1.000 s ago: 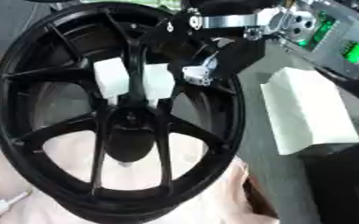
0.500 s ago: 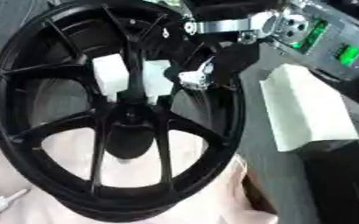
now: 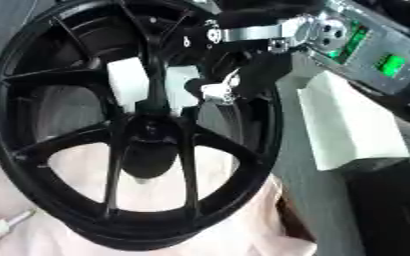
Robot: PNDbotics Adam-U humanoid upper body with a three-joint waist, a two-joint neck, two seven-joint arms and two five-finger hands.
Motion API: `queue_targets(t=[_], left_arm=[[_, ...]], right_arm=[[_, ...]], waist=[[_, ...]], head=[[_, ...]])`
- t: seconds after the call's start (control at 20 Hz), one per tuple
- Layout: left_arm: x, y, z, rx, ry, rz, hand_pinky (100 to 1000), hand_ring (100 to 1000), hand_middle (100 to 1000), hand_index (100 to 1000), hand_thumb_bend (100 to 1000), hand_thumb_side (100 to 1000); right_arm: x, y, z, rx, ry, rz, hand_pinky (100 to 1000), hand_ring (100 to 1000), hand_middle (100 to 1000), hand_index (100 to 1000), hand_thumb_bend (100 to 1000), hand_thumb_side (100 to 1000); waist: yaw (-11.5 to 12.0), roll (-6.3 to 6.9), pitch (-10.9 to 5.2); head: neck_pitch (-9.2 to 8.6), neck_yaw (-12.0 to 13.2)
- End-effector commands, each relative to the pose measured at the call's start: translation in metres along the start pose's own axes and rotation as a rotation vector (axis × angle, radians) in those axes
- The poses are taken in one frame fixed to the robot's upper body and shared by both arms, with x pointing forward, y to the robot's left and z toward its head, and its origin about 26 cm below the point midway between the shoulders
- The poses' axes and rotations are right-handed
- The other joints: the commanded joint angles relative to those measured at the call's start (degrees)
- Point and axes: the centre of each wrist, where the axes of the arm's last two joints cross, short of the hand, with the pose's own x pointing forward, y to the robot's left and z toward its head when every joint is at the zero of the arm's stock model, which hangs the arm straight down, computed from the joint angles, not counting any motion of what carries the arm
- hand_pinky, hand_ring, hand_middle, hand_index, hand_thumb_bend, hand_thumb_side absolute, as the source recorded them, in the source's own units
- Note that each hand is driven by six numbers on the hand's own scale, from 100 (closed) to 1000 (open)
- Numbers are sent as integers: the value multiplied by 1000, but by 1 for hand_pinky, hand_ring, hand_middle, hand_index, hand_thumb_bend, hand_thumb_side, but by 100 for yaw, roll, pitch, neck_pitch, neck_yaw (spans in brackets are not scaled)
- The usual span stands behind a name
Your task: Pull the pin out of the wheel hub.
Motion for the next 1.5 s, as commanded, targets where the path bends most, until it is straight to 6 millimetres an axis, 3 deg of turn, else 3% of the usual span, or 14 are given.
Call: queue_targets(t=[0.05, 0.3, 1.05, 1.5], left_arm=[[8, -2, -3, -9, -34, 7, 749, 696, 638, 847, 183, 850], [8, -2, -3, -10, -31, 10, 748, 695, 637, 847, 184, 855], [8, -3, -3, -11, -32, 15, 748, 693, 637, 847, 185, 859], [8, -3, -3, -13, -31, 18, 748, 692, 637, 848, 186, 862]], right_arm=[[3, -7, 3, -7, 15, 33, 828, 937, 831, 954, 109, 616], [3, -5, 2, -2, 22, 48, 829, 937, 830, 951, 160, 534], [2, -2, 0, -4, 37, 53, 820, 925, 804, 932, 182, 496], [2, 1, -1, -7, 59, 50, 810, 907, 724, 898, 227, 424]], waist=[[6, 40, -67], [25, 33, -37], [79, 8, 33], [75, 8, 65]], head=[[-4, -2], [-24, -10], [-43, -41], [-59, -57]])
